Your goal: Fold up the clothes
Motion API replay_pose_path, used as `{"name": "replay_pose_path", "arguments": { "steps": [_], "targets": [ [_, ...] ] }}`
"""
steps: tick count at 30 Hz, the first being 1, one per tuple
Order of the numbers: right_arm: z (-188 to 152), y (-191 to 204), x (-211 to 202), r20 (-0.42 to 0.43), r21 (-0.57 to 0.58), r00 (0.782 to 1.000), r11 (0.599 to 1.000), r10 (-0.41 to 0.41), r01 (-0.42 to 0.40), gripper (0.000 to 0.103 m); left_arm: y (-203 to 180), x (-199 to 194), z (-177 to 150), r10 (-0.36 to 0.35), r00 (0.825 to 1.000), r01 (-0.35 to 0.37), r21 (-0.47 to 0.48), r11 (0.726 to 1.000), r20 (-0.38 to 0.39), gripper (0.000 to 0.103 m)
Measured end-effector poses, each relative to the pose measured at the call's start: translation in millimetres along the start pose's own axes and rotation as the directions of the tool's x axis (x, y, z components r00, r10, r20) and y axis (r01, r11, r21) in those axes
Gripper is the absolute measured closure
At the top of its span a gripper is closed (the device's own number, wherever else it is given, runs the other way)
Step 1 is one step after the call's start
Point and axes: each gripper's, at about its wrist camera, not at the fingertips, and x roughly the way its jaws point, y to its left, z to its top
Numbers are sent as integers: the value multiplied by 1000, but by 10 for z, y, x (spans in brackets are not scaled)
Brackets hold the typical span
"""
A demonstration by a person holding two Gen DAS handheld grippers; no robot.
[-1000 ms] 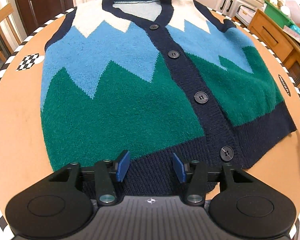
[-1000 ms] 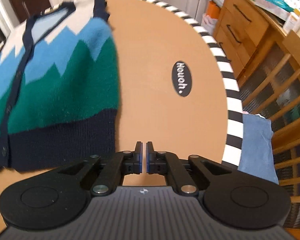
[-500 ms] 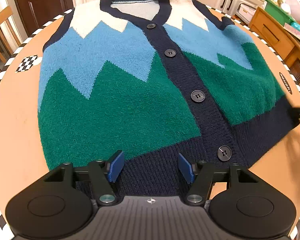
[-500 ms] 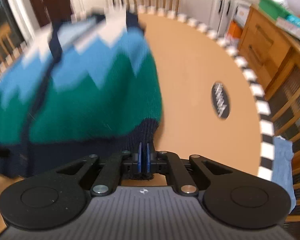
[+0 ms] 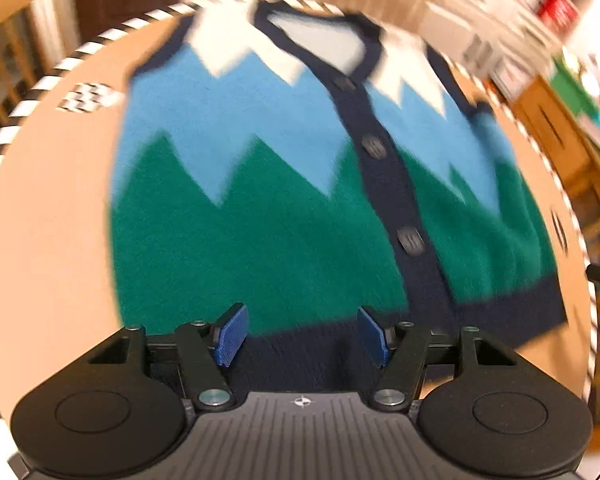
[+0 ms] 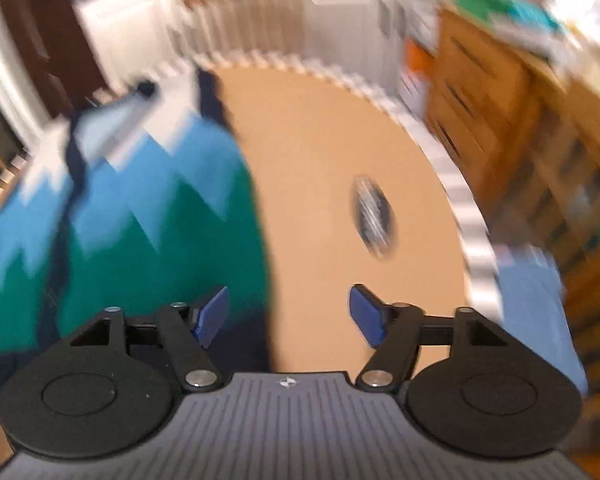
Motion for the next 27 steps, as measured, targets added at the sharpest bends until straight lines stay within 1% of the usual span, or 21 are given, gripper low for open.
{"name": "replay_pose_path", "arguments": {
  "steps": [2, 3, 5, 7, 8, 9, 10, 11, 12, 15, 17, 18, 19, 20, 21, 23, 24, 25, 26, 27],
  "targets": [
    [267, 164, 206, 56, -36, 998, 999, 22, -20, 39, 136, 20, 122, 70, 997, -69, -31, 997, 36, 39],
    [410, 245, 358, 75, -52, 996, 998, 38, -34, 39, 212, 44, 186, 109, 993, -106, -49, 993, 55, 39],
    [670, 347, 676, 58, -55, 997, 998, 43, -40, 39, 366, 97, 310, 188, 978, -180, -85, 980, 95, 39],
    [900, 414, 1011, 25, -38, 999, 999, 38, -37, 39, 516, 164, 448, 224, 968, -209, -129, 969, 111, 39],
    [1000, 432, 1185, 1, -20, 1000, 999, 31, -31, 39, 597, 202, 518, 224, 968, -205, -157, 966, 116, 39],
    [1061, 427, 1333, -30, 5, 999, 1000, 26, -26, 44, 675, 247, 581, 211, 971, -188, -189, 964, 115, 39],
    [1089, 422, 1468, -66, 23, 997, 999, 35, -34, 70, 744, 297, 635, 192, 976, -166, -221, 961, 106, 39],
    [1086, 442, 1581, -106, 26, 993, 999, 49, -47, 90, 800, 340, 670, 181, 979, -153, -247, 957, 93, 40],
    [1083, 460, 1633, -127, 14, 991, 1000, 29, -28, 96, 851, 378, 696, 175, 981, -147, -271, 951, 81, 40],
    [1061, 457, 1590, -89, -51, 994, 997, -65, 60, 96, 1007, 424, 736, 149, 987, -120, -325, 938, 65, 43],
    [1080, 259, 1573, -107, 70, 994, 997, -20, 27, 96, 1098, 389, 759, 144, 985, -104, -344, 933, 92, 42],
    [1079, 220, 1609, -118, 90, 993, 996, -17, 28, 96, 1146, 375, 789, 144, 984, -97, -356, 930, 106, 42],
    [1079, 184, 1645, -128, 108, 992, 994, -14, 28, 96, 1210, 373, 837, 140, 983, -86, -376, 922, 117, 42],
    [1082, 200, 1668, -132, 99, 991, 995, -20, 33, 96, 1284, 393, 896, 131, 984, -73, -404, 912, 119, 42],
    [1086, 217, 1690, -135, 90, 991, 995, -25, 37, 95, 1356, 439, 965, 117, 987, -59, -430, 901, 109, 42],
    [1090, 226, 1696, -140, 97, 990, 995, -25, 39, 95, 1429, 548, 1064, 76, 993, -30, -452, 891, 85, 42],
    [1091, 220, 1682, -141, 110, 990, 993, -21, 37, 95, 1421, 589, 1114, 76, 994, -36, -444, 895, 73, 45],
    [1096, 216, 1677, -145, 116, 989, 993, -20, 37, 94, 1378, 622, 1170, 88, 994, -55, -415, 908, 61, 46],
    [1100, 211, 1671, -148, 121, 989, 992, -20, 38, 94, 1328, 661, 1219, 97, 994, -72, -382, 921, 45, 71],
    [1104, 196, 1642, -148, 113, 989, 993, -22, 39, 94, 1290, 708, 1252, 102, 995, -87, -359, 929, 22, 92]
  ]
}}
